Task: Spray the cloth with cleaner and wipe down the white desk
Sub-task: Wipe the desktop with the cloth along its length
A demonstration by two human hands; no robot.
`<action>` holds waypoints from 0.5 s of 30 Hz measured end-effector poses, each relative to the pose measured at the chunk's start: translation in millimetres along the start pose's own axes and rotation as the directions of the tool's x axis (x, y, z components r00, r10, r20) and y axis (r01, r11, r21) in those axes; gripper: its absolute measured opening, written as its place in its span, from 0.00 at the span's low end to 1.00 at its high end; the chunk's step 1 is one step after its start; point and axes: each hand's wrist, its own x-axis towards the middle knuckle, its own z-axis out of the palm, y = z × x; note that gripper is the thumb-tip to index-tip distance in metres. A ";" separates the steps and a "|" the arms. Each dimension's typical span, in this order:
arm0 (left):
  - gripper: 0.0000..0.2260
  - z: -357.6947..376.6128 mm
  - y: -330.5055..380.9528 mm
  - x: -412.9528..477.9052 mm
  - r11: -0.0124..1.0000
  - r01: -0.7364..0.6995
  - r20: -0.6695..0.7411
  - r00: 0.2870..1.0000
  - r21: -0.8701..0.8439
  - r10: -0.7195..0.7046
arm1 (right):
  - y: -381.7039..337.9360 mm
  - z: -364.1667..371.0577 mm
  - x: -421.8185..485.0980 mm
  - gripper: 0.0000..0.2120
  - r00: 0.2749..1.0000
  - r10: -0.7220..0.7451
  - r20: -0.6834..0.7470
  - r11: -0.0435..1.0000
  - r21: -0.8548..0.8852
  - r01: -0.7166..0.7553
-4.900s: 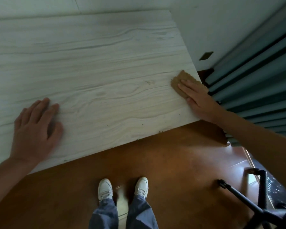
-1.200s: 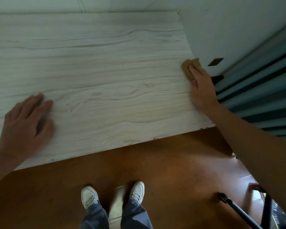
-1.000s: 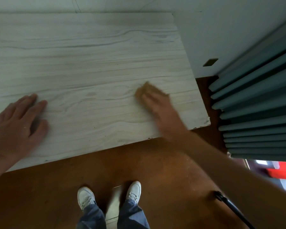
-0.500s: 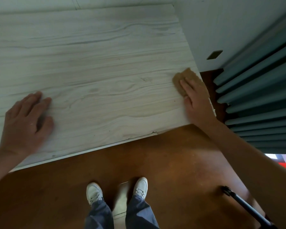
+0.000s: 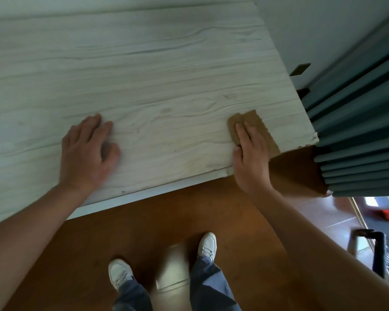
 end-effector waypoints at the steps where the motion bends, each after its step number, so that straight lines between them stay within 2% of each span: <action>1: 0.29 0.2 -1.0 -0.3 1.000 -0.002 -0.001 1.000 -0.011 0.002 | -12.7 6.2 -7.9 0.25 1.000 -0.001 0.005 1.000 0.011 0.001; 7: 0.26 -20.0 -23.1 -25.1 0.998 -0.047 0.048 0.998 -0.050 0.049 | -99.7 48.3 -51.1 0.26 0.999 -0.008 0.044 1.000 0.029 0.007; 10: 0.24 -48.7 -69.9 -61.7 0.998 -0.056 0.034 0.998 -0.016 0.056 | -145.5 72.6 -69.3 0.26 0.998 0.002 0.060 1.000 0.018 -0.003; 15: 0.25 -98.8 -173.7 -124.6 0.992 0.035 0.068 0.997 0.124 -0.043 | -215.1 109.9 -93.4 0.26 0.996 -0.023 0.091 1.000 0.016 0.022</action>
